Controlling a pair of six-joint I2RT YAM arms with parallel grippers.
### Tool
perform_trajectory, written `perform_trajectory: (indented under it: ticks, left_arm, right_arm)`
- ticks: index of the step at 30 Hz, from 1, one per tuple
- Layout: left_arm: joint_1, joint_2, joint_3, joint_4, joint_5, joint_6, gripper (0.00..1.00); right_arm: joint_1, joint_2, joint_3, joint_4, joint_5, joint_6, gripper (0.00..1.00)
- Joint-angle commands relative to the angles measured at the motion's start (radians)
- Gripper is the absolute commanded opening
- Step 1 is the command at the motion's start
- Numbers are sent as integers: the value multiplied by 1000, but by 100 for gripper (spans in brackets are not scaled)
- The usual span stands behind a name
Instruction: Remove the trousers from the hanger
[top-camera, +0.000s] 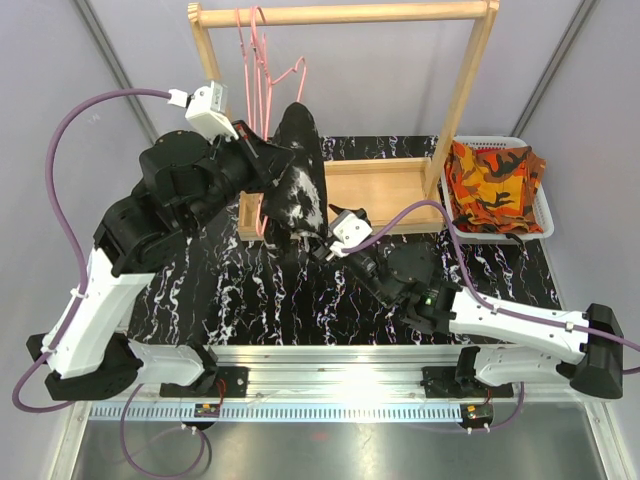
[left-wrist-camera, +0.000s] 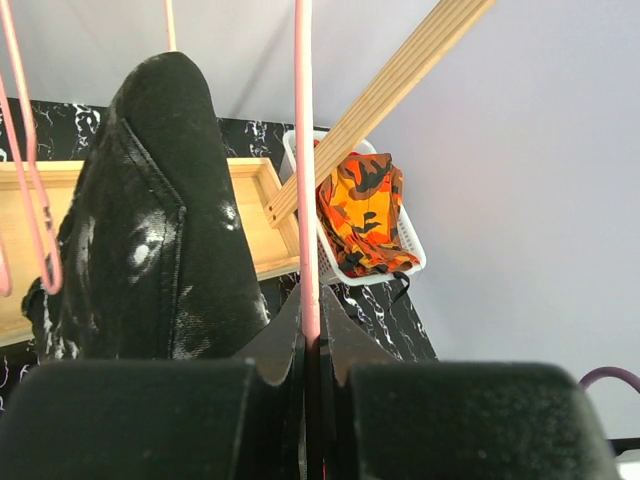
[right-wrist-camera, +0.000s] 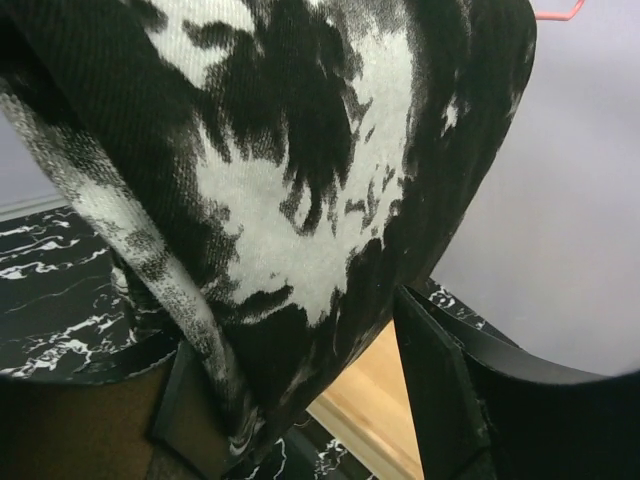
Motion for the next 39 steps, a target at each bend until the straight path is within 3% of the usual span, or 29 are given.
perform_trajectory:
  ticks: [1,11,22,29,39]
  left_arm:
    - [0,-35,52,182,-22,19,0]
    - [0,-56,18,210,-65,3,0]
    - [0,-73,22,201,-89,13,0]
    - [0,-72,23,196,-94,16,0]
    - [0,-75,14,204,-109,16,0]
  right_arm:
    - [-5,-5,29,26,-48,58,68]
    - [-2,123,111,118,-23,82,89]
    - [36,245,131,322,237,-54,88]
    - [36,255,128,321,213,-74,82]
    - [36,236,113,304,173,-33,85]
